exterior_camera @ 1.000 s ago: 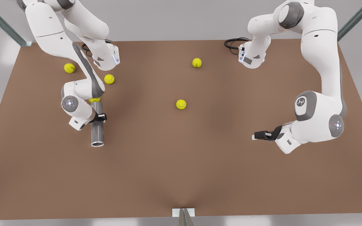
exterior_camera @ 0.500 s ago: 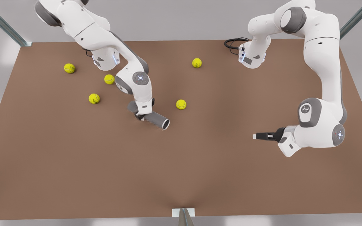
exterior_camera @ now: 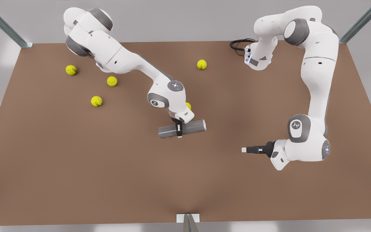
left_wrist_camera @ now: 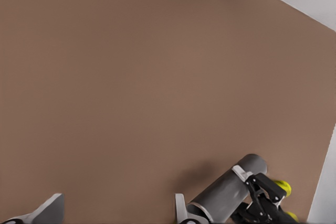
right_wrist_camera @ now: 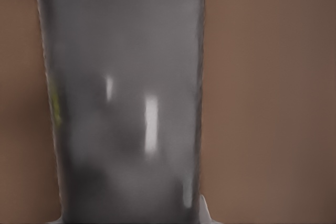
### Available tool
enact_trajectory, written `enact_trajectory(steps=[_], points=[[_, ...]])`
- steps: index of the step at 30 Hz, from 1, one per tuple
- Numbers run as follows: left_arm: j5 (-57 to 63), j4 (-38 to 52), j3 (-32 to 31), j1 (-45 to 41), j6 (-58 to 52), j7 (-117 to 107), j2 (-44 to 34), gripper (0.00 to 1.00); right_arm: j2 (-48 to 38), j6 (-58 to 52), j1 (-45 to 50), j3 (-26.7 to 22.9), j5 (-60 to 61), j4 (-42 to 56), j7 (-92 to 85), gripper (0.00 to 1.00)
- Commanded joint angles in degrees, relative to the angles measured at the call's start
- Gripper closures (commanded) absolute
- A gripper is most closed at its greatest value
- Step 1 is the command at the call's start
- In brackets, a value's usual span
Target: Put the tennis tube upright
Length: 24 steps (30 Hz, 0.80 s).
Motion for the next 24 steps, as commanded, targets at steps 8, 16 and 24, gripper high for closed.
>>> enact_trajectory(steps=[8, 16, 24], points=[[-1.3, -0.2, 0.1, 0.1, -0.2, 1.0, 0.0, 0.0, 5.3, -1.4, 6.9, -5.0, 0.7, 7.7, 1.2, 0.12], [-1.2, -0.5, 0.1, 0.1, 0.4, 1.0, 0.0, 0.0, 2.3, -3.2, 6.5, -4.4, 1.6, 6.6, 2.4, 0.0], [-14.0, -30.8, -17.3, 12.9, 27.7, 2.5, -7.9, 0.0, -19.0, -21.5, -84.3, 47.2, 15.1, -16.9, 2.3, 0.0]])
